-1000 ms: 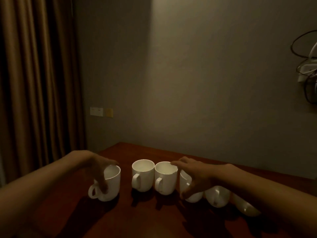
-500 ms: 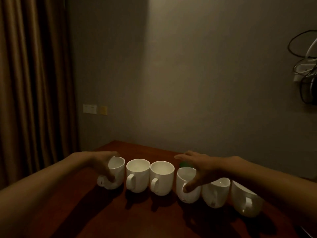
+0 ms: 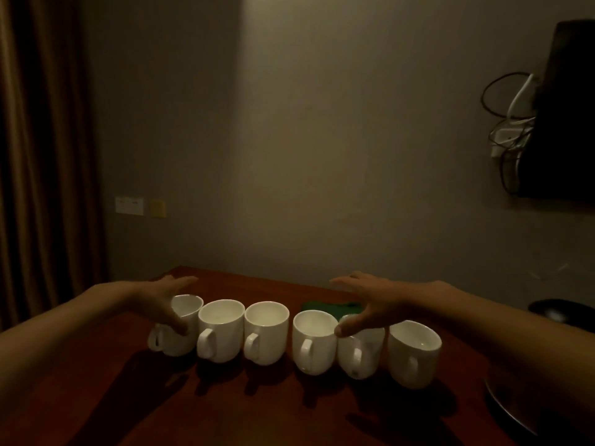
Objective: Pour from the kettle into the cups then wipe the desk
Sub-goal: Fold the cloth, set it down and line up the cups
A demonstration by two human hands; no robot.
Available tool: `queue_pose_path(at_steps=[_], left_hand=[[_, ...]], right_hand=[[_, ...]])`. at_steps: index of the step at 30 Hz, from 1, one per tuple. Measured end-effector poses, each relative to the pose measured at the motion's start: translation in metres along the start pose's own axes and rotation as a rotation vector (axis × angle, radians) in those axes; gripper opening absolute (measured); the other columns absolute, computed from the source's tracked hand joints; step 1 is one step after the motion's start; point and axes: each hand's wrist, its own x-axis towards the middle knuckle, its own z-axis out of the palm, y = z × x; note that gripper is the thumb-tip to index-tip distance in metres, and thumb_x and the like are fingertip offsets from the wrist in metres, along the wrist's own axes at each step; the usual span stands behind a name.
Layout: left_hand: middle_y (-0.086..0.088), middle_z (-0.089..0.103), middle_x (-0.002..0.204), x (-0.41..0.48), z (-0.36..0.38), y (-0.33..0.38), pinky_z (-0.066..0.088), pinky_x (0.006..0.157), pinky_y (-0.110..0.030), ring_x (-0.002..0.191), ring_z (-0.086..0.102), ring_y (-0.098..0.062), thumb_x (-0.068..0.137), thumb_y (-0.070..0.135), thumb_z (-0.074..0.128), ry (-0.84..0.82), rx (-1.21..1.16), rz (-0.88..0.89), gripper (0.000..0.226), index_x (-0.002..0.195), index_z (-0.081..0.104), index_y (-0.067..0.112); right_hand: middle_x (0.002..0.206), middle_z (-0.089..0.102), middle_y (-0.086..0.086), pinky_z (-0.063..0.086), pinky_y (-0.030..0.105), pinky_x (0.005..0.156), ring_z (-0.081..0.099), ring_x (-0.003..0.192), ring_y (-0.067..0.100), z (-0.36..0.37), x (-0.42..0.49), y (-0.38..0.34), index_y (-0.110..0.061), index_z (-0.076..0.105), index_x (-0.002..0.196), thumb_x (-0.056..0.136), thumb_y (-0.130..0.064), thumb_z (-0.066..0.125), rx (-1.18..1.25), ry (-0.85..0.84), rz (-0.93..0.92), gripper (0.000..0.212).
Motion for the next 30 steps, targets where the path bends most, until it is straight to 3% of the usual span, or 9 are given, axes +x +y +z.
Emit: queue_pose_path(at_steps=[5,12,17,22,26,30], left_hand=[[-0.007,0.005,0.164,-0.002,-0.021,0.034,0.034,0.118,-0.05,0.149,0.02,-0.036,0.077,0.056,0.079,0.077,0.036,0.091,0.112,0.158,0.004,0.04],[-0.004,0.008,0.166,-0.005,-0.038,0.143,0.031,0.119,-0.049,0.15,0.018,-0.033,0.088,0.05,0.07,0.168,0.036,0.357,0.092,0.158,0.011,0.039],[-0.004,0.02,0.162,0.004,-0.028,0.24,0.027,0.119,-0.053,0.146,0.028,-0.032,0.09,0.059,0.063,0.289,0.111,0.554,0.085,0.157,0.015,0.039],[-0.007,0.026,0.158,0.023,-0.016,0.322,0.032,0.116,-0.054,0.143,0.035,-0.031,0.088,0.062,0.063,0.26,0.107,0.663,0.088,0.158,0.014,0.039],[-0.007,0.025,0.157,0.036,-0.006,0.369,0.035,0.115,-0.049,0.141,0.037,-0.031,0.091,0.053,0.066,0.22,0.117,0.703,0.086,0.158,0.017,0.034],[-0.011,0.026,0.156,0.046,0.01,0.4,0.036,0.114,-0.042,0.139,0.038,-0.032,0.095,0.041,0.066,0.159,0.111,0.739,0.081,0.159,0.019,0.027]], right_hand=[[0.163,0.016,-0.002,0.029,0.048,0.119,0.025,0.148,0.027,-0.014,-0.029,0.023,-0.036,0.014,0.157,0.076,-0.07,0.069,-0.057,0.036,0.135,0.104],[0.164,0.015,-0.002,0.03,0.046,0.119,0.025,0.148,0.027,-0.036,-0.093,0.063,-0.038,0.014,0.157,0.074,-0.072,0.069,-0.098,0.059,0.248,0.105],[0.163,0.018,0.0,0.026,0.041,0.12,0.024,0.148,0.023,-0.037,-0.145,0.101,-0.034,0.016,0.157,0.074,-0.072,0.069,-0.144,0.086,0.33,0.105],[0.16,0.025,0.001,0.032,0.035,0.116,0.033,0.143,0.02,-0.038,-0.182,0.137,-0.027,0.021,0.157,0.078,-0.07,0.066,-0.012,0.127,0.38,0.1],[0.159,0.027,0.0,0.033,0.041,0.117,0.033,0.143,0.023,-0.036,-0.2,0.153,-0.028,0.026,0.155,0.083,-0.073,0.058,0.056,0.101,0.399,0.091],[0.156,0.032,-0.002,0.034,0.04,0.115,0.036,0.14,0.021,-0.03,-0.211,0.161,-0.027,0.031,0.154,0.079,-0.08,0.054,0.147,0.142,0.371,0.095]])
